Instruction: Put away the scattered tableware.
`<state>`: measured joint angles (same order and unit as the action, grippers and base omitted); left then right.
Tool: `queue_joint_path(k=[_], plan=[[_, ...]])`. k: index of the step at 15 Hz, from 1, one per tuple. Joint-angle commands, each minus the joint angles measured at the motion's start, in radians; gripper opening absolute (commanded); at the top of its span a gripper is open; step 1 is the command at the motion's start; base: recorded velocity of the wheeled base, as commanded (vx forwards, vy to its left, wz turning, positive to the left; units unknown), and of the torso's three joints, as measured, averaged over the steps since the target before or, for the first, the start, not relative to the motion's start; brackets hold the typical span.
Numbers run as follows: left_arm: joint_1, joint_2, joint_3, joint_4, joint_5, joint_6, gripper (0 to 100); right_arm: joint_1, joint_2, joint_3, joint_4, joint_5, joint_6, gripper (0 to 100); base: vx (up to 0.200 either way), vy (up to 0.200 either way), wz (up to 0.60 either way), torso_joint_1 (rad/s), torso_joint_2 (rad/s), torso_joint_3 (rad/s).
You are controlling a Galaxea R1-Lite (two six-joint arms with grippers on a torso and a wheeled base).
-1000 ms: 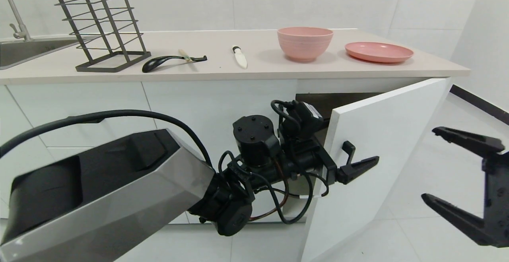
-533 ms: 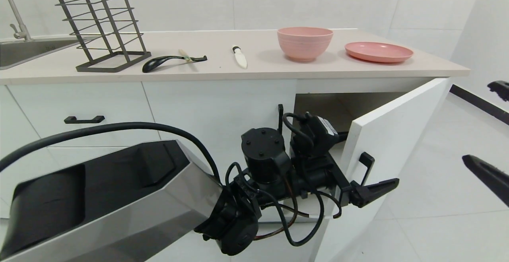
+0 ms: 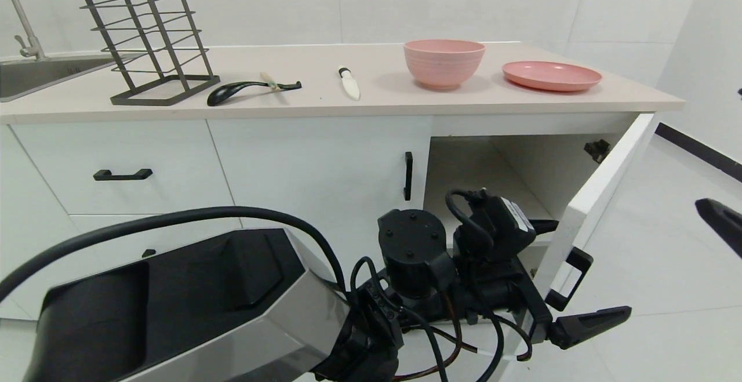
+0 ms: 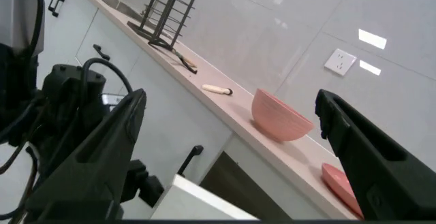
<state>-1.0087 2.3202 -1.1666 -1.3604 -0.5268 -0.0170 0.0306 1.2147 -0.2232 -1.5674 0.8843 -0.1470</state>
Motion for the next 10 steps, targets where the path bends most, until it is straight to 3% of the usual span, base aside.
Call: queue_joint_path(k=[1, 4, 9, 10], plan=[[-0.010, 0.050, -0.044, -0.017, -0.012, 0.000, 100, 0.002, -0.006, -0.019, 0.000, 0.001, -0.014, 100, 0.000, 0.000, 0.00, 0.000, 0.00, 0.000], [-0.051, 0.094, -0.142, -0.011, -0.013, -0.004, 100, 0.002, -0.037, -0.048, 0.001, 0.002, -0.016, 100, 0.000, 0.000, 0.00, 0.000, 0.00, 0.000], [-0.205, 0.162, -0.202, -0.008, -0.010, -0.078, 100, 0.002, -0.106, -0.107, 0.003, 0.005, -0.016, 100, 0.000, 0.000, 0.00, 0.000, 0.00, 0.000], [-0.205, 0.162, -0.202, -0.008, -0.010, -0.078, 100, 0.002, -0.106, -0.107, 0.003, 0.005, -0.016, 100, 0.000, 0.000, 0.00, 0.000, 0.00, 0.000]])
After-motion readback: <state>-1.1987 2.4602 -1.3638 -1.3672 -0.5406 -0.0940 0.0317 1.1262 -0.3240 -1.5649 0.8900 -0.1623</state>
